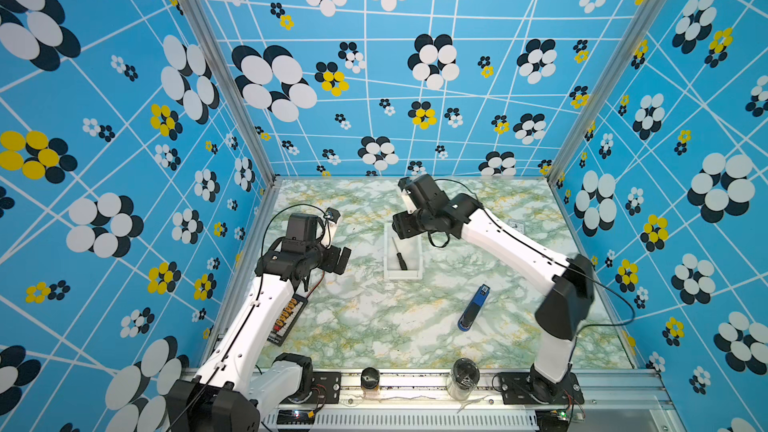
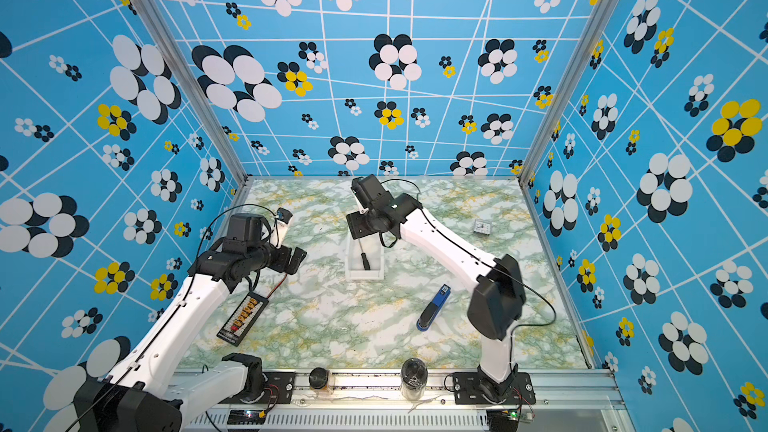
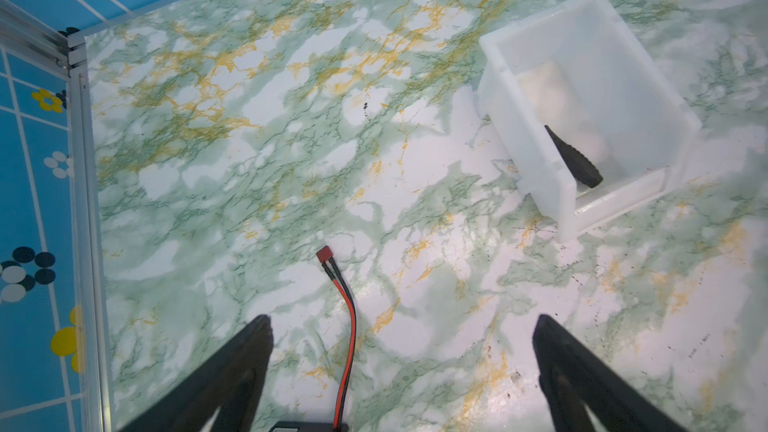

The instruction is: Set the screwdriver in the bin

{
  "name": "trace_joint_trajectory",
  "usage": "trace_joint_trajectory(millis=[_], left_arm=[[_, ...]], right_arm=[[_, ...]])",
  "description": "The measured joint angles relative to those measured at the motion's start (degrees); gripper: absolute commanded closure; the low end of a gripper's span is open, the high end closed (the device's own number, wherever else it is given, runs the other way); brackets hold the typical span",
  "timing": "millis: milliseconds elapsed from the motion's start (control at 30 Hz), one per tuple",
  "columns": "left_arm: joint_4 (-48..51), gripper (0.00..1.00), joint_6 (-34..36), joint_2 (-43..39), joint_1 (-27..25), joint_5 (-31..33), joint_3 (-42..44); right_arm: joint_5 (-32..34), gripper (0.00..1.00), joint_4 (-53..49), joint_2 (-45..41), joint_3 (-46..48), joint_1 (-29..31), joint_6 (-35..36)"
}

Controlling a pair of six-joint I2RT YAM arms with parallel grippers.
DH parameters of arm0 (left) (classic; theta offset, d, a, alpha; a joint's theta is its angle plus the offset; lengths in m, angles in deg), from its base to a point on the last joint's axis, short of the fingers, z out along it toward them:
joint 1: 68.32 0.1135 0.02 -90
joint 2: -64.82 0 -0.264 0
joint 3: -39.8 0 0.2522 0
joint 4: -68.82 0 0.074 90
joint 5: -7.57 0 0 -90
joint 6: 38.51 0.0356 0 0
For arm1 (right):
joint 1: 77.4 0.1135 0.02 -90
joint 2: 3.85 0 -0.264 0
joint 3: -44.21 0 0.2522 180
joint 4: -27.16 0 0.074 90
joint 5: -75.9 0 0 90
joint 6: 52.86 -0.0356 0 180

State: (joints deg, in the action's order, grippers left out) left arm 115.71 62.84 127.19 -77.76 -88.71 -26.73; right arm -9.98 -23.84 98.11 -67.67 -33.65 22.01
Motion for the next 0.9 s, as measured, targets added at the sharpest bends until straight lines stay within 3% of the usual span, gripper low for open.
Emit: trace_joint_trajectory(millis=[133, 300, 533, 900], left_arm=[[-4.0, 0.01, -1.9, 0.0, 0.6, 1.5, 5.0], [-9.8, 0.01, -3.5, 0.5, 1.9, 3.7, 8.6], [-25.6, 0.01, -7.6, 5.5, 6.2, 6.6, 12.5], [-56.1, 0.01, -12.9, 17.0, 9.8, 7.2, 25.2]], right_arm=[[0.2, 0.01, 9.3, -13.7, 17.1, -5.2, -1.7], [3.4, 0.01, 16.7, -22.3, 32.3, -14.9, -3.8], [13.2, 0.01, 29.7, -30.6, 50.5, -19.4, -0.8], [19.7, 0.01, 53.8, -30.9, 67.5, -34.6, 4.0]])
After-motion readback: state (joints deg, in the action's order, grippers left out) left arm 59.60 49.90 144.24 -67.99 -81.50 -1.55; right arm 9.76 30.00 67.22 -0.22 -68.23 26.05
